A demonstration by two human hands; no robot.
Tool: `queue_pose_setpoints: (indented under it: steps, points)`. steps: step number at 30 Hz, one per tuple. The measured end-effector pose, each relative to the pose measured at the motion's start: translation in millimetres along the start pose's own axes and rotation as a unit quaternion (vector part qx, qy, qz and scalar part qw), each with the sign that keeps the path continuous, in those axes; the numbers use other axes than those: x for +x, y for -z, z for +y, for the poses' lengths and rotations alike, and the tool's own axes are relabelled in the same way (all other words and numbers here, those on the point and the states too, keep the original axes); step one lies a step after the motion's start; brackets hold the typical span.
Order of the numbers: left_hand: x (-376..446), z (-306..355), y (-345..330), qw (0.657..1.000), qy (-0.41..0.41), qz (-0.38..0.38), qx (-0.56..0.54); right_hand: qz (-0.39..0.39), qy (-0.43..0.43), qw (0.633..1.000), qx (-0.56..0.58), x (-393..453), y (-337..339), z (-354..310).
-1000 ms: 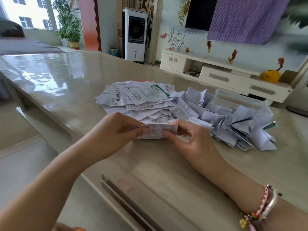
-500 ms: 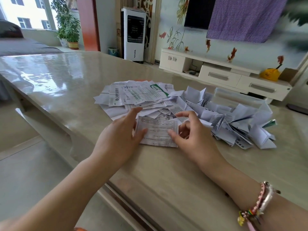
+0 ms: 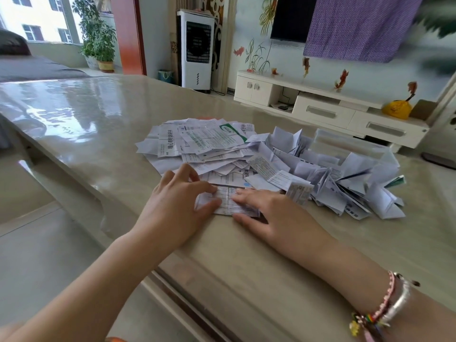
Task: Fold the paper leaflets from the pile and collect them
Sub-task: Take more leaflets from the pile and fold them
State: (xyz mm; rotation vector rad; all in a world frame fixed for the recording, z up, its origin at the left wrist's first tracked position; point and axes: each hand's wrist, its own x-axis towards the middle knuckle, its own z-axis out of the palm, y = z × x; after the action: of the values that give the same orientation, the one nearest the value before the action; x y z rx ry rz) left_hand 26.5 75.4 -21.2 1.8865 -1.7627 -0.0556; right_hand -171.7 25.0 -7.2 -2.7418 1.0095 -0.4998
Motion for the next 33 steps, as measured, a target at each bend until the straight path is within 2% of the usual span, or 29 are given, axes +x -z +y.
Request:
queue_pose_setpoints:
  steps: [5, 9, 12, 15, 19, 22, 25, 30, 33]
  points:
    - [0.8, -0.8, 3.5, 0.997, 0.027, -0.012, -0.072, 0.003, 0.017, 0.999, -0.042, 1.4, 1.8, 2.9]
    - [1.9, -0.9, 11.7, 0.988, 0.029, 0.043, -0.144, 0.058, 0.037, 0.996, -0.065, 1.4, 0.8, -1.8]
    - [-1.1, 3.9, 14.7, 0.98, 0.01, 0.082, -0.183, 0.137, 0.017, 0.99, -0.016, 1.5, 0.8, -4.0]
    - [-2.2, 8.8, 9.8, 0.971, -0.029, 0.088, -0.222, 0.179, -0.02, 0.98, 0.09, 1.7, 1.4, -1.3]
    - [0.9, 12.8, 5.7, 0.963, -0.087, 0.052, -0.251, 0.187, -0.037, 0.948, 0.254, 1.9, 5.4, -1.3]
    - [0.9, 18.5, 3.5, 0.957, -0.104, 0.004, -0.27, 0.185, -0.028, 0.927, 0.324, 2.3, 6.4, -6.8]
    - [1.2, 22.0, 3.0, 0.948, -0.117, -0.065, -0.29, 0.207, -0.012, 0.923, 0.323, 4.0, 6.9, -9.5]
    - [0.5, 23.6, 10.8, 0.953, -0.098, -0.079, -0.275, 0.212, -0.035, 0.933, 0.289, 0.5, 11.1, -11.0]
    - [3.3, 21.5, 15.2, 0.944, -0.083, -0.113, -0.3, 0.185, -0.021, 0.938, 0.291, -3.1, 14.2, -11.3]
